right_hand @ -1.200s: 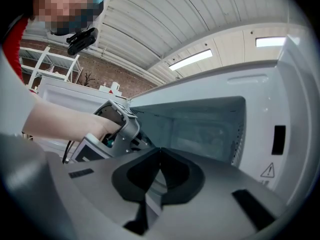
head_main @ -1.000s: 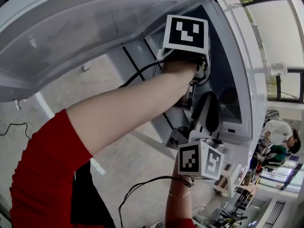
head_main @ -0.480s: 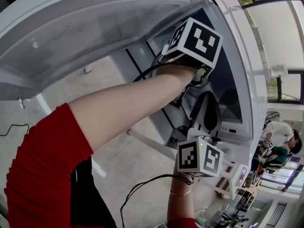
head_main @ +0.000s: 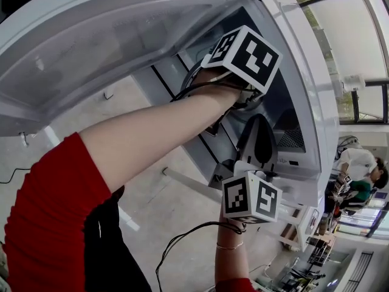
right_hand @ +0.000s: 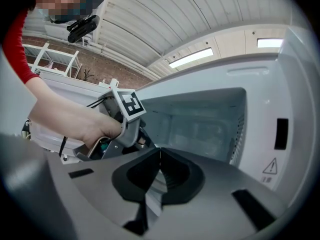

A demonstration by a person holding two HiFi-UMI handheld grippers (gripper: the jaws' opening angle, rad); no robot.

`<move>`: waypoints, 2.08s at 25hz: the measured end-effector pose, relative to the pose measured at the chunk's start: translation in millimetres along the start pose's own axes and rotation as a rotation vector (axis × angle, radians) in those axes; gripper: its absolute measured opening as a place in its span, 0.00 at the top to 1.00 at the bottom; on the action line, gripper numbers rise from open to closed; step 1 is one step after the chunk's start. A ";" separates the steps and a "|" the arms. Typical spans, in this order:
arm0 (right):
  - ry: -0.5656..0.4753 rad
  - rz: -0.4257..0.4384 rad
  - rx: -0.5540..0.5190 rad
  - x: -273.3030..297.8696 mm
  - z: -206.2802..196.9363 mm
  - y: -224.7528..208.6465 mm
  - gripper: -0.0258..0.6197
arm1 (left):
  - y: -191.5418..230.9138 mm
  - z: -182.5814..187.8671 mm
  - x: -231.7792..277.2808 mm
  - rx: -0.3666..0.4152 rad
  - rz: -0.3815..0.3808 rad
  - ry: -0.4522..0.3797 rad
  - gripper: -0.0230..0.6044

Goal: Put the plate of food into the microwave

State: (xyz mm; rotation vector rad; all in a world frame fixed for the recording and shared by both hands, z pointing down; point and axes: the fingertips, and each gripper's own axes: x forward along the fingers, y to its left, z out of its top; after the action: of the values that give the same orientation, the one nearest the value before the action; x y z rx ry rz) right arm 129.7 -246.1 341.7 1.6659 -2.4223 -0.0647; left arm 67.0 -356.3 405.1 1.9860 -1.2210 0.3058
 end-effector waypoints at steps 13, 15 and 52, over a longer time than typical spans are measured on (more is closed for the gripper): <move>0.016 0.001 0.010 2.3 -7.2 0.1 0.94 | -1.8 1.9 -4.1 0.177 0.059 -0.061 0.78; 0.023 0.002 0.012 3.0 -9.4 0.7 0.94 | -1.8 2.8 -4.3 0.193 0.068 -0.066 0.78; 0.037 0.012 0.042 2.0 -15.5 -0.7 0.94 | -1.2 12.8 -8.8 0.512 0.139 -0.126 0.72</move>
State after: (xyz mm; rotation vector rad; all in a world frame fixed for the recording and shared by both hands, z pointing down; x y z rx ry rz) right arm 132.6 -247.1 357.0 1.6549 -2.4225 0.0188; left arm 61.2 -359.4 391.0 2.3830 -1.4727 0.6219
